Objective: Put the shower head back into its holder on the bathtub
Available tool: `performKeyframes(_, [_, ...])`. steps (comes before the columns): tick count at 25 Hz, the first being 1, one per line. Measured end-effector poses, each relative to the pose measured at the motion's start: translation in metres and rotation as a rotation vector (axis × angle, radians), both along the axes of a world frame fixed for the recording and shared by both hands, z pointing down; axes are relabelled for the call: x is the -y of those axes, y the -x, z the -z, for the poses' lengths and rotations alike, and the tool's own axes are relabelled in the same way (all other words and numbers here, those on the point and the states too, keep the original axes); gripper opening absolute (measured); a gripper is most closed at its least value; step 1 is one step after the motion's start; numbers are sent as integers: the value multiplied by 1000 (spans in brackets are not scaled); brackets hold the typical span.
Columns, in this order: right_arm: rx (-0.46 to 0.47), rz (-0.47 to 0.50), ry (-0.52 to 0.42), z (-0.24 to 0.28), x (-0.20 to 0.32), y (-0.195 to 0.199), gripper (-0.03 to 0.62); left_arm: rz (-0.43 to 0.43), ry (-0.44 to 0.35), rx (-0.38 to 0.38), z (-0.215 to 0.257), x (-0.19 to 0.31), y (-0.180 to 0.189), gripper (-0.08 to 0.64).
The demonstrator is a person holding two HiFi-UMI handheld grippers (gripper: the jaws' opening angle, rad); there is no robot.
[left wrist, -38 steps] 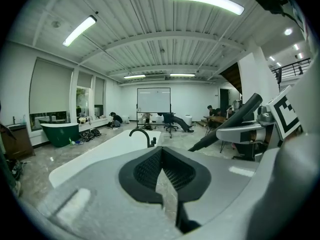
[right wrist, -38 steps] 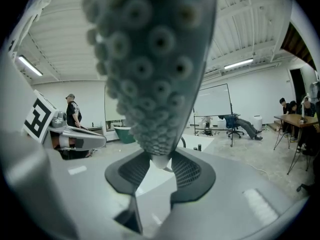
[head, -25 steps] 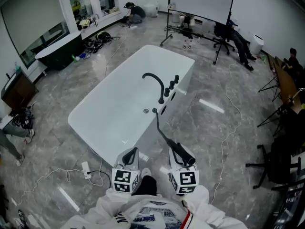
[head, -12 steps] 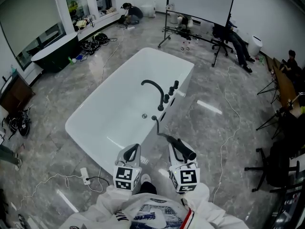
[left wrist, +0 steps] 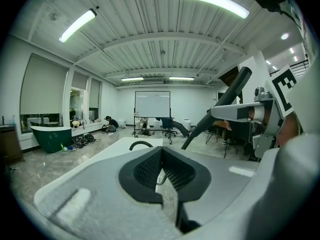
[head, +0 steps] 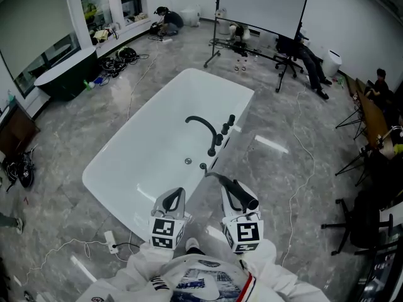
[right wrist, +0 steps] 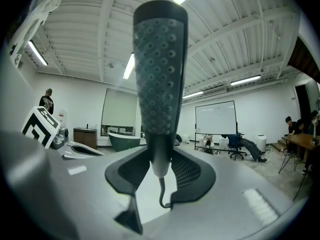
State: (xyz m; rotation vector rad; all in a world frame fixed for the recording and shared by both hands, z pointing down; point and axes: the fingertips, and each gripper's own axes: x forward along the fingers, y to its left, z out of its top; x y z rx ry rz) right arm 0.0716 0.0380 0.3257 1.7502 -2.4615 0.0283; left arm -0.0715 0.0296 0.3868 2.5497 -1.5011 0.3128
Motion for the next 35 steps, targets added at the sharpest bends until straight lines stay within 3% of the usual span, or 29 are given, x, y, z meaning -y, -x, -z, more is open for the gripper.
performKeyframes(18, [-8, -57, 14, -15, 57, 15, 137, -35, 36, -1, -25, 60, 21, -8])
performKeyframes(35, [-37, -64, 72, -33, 78, 19, 137, -38, 77, -30, -42, 77, 26, -6])
